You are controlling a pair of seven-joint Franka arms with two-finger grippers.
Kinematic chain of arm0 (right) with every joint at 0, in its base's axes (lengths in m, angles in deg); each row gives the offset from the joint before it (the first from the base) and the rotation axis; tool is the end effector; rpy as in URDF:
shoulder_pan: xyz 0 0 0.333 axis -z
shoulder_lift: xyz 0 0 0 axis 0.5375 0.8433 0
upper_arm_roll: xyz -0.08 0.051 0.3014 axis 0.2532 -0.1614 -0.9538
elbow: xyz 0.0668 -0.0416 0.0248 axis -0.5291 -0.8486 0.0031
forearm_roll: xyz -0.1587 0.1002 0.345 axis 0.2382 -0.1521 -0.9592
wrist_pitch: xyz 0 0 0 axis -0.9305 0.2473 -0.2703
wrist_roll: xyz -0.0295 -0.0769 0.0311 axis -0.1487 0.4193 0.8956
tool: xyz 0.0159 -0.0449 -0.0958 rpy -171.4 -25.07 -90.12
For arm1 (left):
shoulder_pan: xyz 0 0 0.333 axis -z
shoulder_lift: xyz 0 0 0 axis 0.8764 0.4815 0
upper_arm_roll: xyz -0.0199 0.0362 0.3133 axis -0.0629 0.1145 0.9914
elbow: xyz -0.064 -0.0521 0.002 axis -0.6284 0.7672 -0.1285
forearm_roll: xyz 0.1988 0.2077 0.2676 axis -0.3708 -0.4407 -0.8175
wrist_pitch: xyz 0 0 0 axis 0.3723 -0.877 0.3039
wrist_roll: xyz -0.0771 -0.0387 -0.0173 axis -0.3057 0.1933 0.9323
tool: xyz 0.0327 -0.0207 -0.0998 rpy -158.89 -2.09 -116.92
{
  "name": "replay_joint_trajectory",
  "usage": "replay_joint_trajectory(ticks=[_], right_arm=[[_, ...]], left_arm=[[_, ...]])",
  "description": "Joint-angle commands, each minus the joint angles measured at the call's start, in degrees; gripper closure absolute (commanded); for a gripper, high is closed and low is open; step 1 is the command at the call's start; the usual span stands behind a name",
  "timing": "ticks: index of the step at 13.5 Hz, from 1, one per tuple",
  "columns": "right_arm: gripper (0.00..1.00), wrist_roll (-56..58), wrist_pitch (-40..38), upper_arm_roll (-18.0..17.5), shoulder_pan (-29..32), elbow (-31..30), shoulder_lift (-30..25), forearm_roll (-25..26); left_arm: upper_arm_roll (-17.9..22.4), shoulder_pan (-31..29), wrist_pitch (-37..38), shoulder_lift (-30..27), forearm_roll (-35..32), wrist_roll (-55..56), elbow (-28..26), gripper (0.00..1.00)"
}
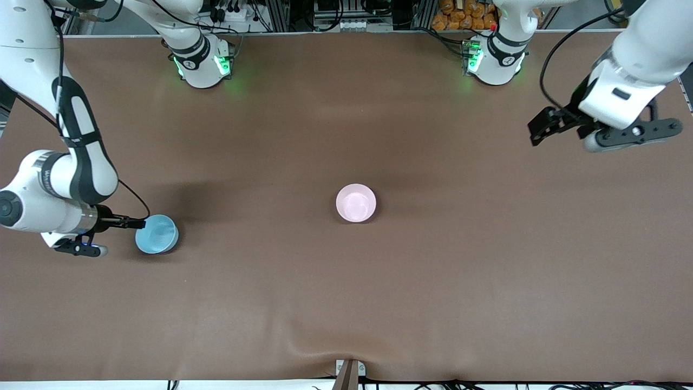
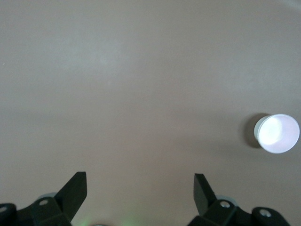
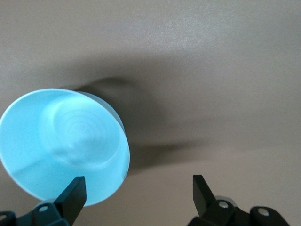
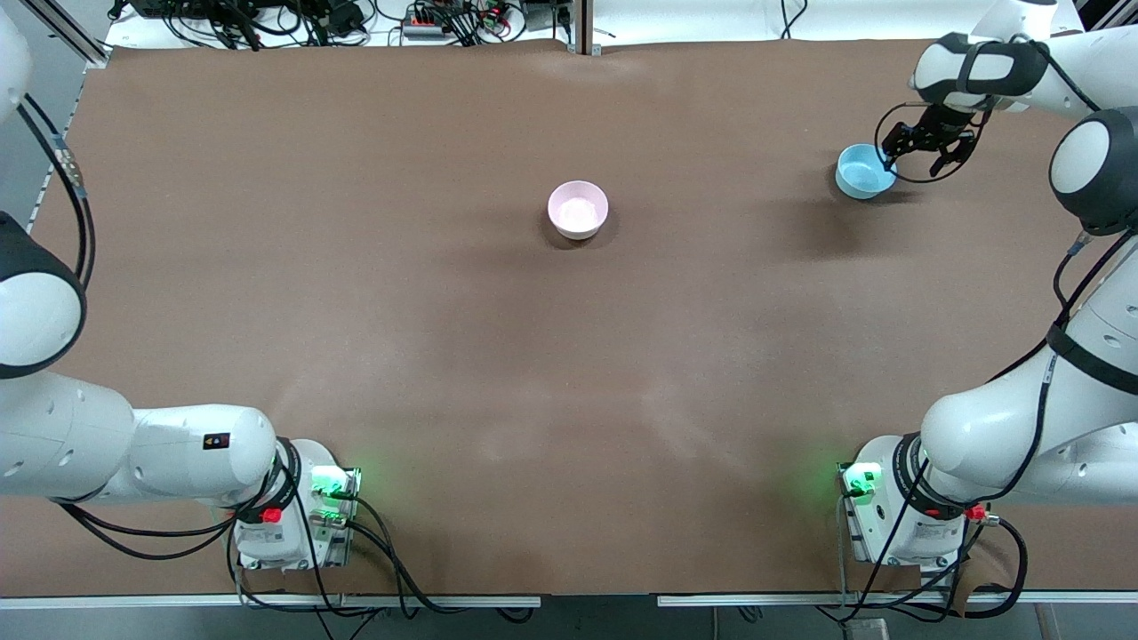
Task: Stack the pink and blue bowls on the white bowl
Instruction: 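Close the right gripper on the light blue bowl's rim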
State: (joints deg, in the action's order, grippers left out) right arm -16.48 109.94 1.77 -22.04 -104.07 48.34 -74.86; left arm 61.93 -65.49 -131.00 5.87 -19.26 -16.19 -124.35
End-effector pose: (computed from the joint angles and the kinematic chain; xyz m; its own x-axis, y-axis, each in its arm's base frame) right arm 0.6158 -0.1256 0.2231 0.9742 -0.1555 -0.1635 -0.1598 -0.9871 -0.0134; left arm 0.5276 -0.1272 0.6265 0.9872 0.1582 -0.0181 0.1578 -0.9872 -0.0228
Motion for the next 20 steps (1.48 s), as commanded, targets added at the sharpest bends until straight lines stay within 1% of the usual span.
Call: replay_joint_trajectory(ticks=[1,2,4,5,6,7,8,12,14,18,20], right_arm=[[0.00,-0.39,3.17,-0.03,-0.28,-1.22,1.21,-2.11],[0.17,-0.39,3.17,-0.03,-0.37,-1.22,1.73,-2.29],[0.55,-1.61,3.09,-0.11,-0.45,-1.30,2.44,-2.47],[0.80,-3.19,3.00,-0.20,-0.45,-1.30,2.53,-2.56],[1.00,-4.34,2.91,-0.20,-0.63,-1.30,2.44,-3.60],[1.00,-4.35,2.82,-0.20,-0.63,-1.30,2.44,-5.62],[1.00,-4.35,2.74,-0.20,-0.63,-1.30,2.44,-6.42],[1.00,-3.65,2.04,-0.20,-0.54,-1.22,1.04,-6.43],[1.00,-3.64,0.72,-0.20,-0.63,-1.13,-0.97,-6.43],[1.00,-4.43,-2.44,-0.73,-1.68,-1.13,-3.88,-6.60],[1.00,-4.44,-4.20,-1.17,-1.95,-1.13,-5.63,-9.66]], left_arm=[[-0.32,-1.87,2.96,-1.25,-0.93,-1.32,1.33,0.00],[-0.32,-2.75,3.14,-1.70,-0.93,-2.63,1.33,0.00],[-0.40,-5.13,3.84,-2.23,-0.93,-5.61,1.33,0.00],[-0.40,-5.31,4.37,-2.40,-0.93,-5.98,1.33,0.00],[0.03,-5.31,4.81,-2.93,-0.93,-6.15,1.33,0.00],[0.30,-5.57,4.98,-3.10,-0.93,-6.16,1.33,0.00],[0.30,-6.10,5.16,-3.11,-0.93,-6.24,1.33,0.00],[0.39,-6.28,5.07,-2.84,-0.40,-6.07,1.33,0.00],[0.65,-7.33,4.55,-2.67,-0.14,-6.07,1.33,0.00],[0.65,-7.42,3.93,-2.32,-0.14,-6.07,1.33,0.00],[0.65,-7.51,3.67,-2.23,-0.14,-6.07,1.42,0.00]])
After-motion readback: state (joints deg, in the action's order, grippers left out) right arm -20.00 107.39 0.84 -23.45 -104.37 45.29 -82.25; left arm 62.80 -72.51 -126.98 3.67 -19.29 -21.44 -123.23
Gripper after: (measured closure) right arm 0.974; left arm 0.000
